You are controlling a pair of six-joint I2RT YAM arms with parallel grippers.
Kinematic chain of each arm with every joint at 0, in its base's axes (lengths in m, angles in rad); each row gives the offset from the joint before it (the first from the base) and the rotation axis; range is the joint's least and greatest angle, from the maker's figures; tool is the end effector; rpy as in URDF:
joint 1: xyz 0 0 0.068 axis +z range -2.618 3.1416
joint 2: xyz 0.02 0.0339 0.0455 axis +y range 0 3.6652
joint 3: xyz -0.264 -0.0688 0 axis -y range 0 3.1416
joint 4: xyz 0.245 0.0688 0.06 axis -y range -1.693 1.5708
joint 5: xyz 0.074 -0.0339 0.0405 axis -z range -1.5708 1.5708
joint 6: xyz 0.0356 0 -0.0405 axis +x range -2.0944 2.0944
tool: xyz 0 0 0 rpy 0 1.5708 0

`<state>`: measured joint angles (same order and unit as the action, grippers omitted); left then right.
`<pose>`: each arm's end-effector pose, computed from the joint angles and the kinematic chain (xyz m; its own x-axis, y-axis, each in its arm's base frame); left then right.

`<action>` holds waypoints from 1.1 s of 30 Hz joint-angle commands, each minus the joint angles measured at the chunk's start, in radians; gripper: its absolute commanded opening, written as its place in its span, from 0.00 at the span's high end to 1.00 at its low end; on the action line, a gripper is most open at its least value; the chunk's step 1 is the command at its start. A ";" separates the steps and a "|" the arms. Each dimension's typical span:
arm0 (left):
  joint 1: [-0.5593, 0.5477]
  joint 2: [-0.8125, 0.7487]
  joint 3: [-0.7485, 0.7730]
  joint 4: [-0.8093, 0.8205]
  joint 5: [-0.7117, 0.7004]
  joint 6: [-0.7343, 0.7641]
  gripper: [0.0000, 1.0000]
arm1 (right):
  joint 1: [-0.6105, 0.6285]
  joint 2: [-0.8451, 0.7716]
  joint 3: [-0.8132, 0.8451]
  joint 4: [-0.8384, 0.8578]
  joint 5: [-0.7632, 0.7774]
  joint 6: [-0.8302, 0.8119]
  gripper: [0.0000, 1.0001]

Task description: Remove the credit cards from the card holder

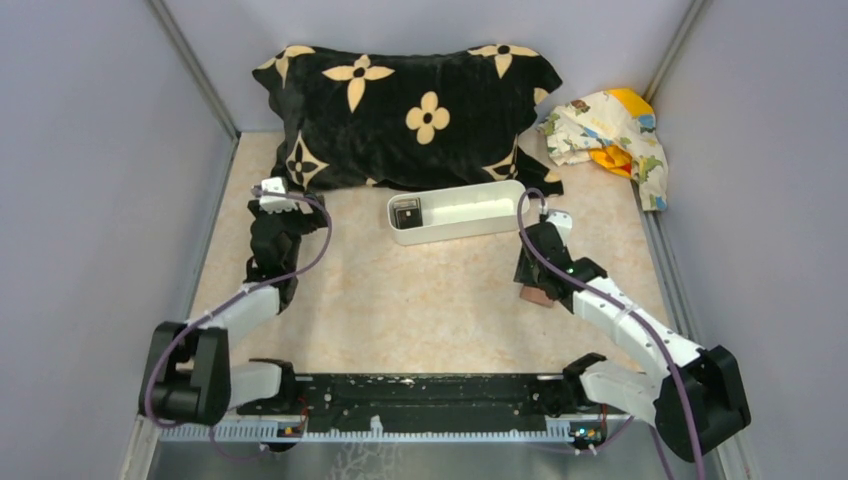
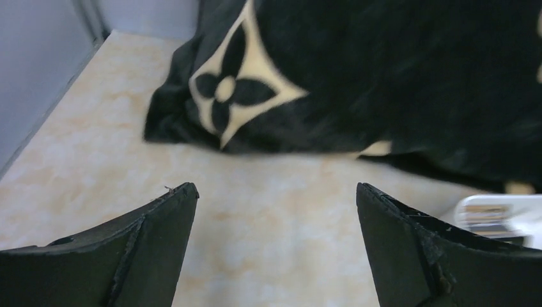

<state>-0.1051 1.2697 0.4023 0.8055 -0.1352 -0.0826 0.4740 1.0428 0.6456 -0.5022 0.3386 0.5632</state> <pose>0.2541 -0.0220 0.2108 -0.0589 -0.0760 -0.9954 -0.0348 0.9966 -0.0740 0.1861 0.0822 0.2179 -0.7207 0.1962 -0.6648 0.1633 0.9802 0.1122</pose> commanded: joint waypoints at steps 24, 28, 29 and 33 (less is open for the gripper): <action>-0.679 0.015 0.319 -0.513 0.061 -0.158 0.00 | -0.247 0.077 -0.055 0.051 -0.052 0.113 0.30; -0.737 0.081 0.350 -0.540 0.025 -0.159 0.00 | -0.248 0.135 -0.080 0.113 -0.103 0.088 0.30; -0.749 0.093 0.357 -0.545 0.019 -0.158 0.00 | -0.247 0.153 -0.078 0.122 -0.108 0.081 0.31; -0.777 0.117 0.364 -0.563 -0.006 -0.157 0.00 | -0.248 0.198 -0.074 0.162 -0.137 0.065 0.37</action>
<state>-0.8585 1.3766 0.7311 0.2619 -0.1154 -0.2459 0.2325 1.2064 0.5636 -0.4202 0.2443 0.6609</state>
